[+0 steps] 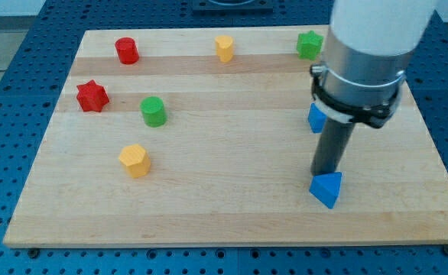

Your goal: Push the green circle towards the bottom center

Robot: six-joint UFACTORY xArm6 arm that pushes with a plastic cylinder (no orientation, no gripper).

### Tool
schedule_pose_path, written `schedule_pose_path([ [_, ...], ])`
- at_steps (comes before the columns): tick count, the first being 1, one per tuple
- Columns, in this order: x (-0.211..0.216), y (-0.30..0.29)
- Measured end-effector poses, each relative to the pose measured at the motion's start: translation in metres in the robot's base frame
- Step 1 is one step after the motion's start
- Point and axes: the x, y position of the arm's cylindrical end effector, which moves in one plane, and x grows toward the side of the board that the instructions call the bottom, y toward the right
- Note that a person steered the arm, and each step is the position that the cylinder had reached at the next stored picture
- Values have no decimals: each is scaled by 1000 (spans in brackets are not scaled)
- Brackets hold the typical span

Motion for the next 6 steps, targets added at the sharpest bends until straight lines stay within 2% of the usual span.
schedule_pose_path([
  [3, -137, -125],
  [4, -155, -144],
  [6, -147, -145],
])
